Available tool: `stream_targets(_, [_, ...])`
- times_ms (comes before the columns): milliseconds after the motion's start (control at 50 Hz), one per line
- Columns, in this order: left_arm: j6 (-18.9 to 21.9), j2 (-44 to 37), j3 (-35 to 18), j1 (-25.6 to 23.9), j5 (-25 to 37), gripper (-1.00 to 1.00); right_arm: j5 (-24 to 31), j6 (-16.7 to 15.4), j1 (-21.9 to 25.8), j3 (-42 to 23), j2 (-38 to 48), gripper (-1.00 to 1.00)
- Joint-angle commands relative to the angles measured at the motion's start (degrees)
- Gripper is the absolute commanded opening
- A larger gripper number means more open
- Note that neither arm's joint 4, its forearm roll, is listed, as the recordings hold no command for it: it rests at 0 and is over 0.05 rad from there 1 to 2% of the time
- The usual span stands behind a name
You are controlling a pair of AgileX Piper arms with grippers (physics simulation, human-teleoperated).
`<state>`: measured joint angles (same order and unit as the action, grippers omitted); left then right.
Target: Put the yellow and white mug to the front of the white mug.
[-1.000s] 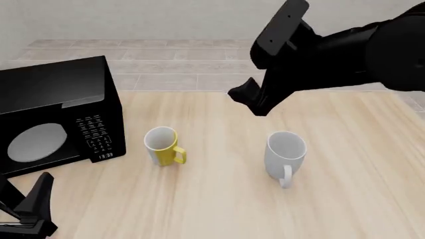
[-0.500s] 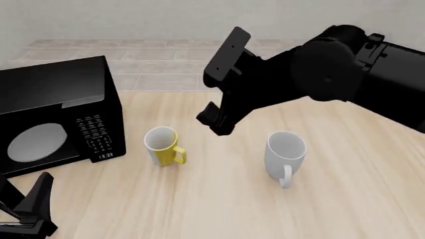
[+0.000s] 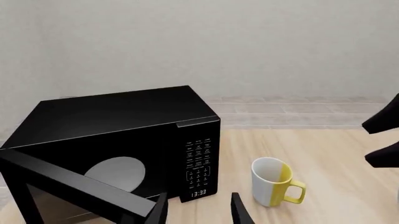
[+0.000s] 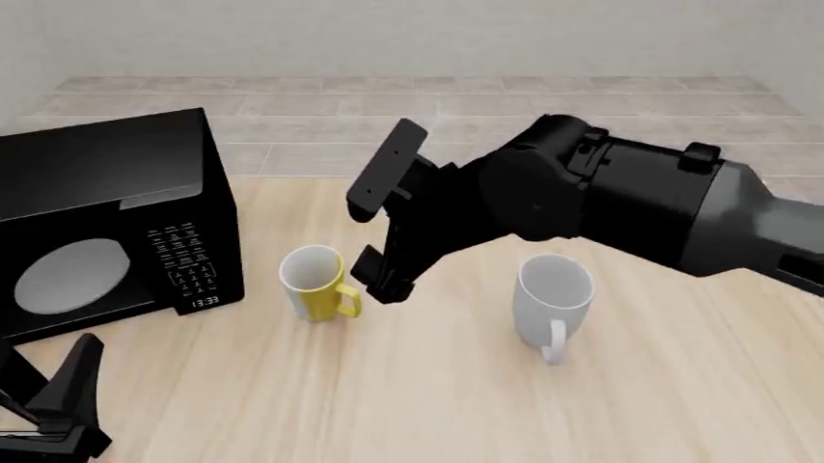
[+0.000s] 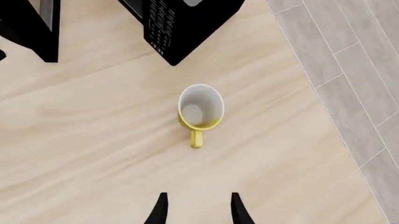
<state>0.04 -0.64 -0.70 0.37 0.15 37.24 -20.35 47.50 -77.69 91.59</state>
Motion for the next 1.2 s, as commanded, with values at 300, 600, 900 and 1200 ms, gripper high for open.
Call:
stream_targets(300, [0.02, 0.12, 0.07, -0.2, 0.05, 1.0, -2.89, 1.04, -0.14, 1.54, 5.21, 1.0])
stream_targets(600, [0.02, 0.13, 0.07, -0.19, 0.06, 1.0, -4.48, 1.27, -0.24, 1.38, 7.92, 1.0])
stream_targets(900, [0.02, 0.11, 0.07, -0.19, 0.05, 1.0, -5.6, 1.15, -0.81, -1.23, 11.69, 1.0])
stream_targets(1200, [0.01, 0.11, 0.07, -0.21, 0.05, 1.0, -7.78, 2.01, -1.6, -2.43, 15.74, 1.0])
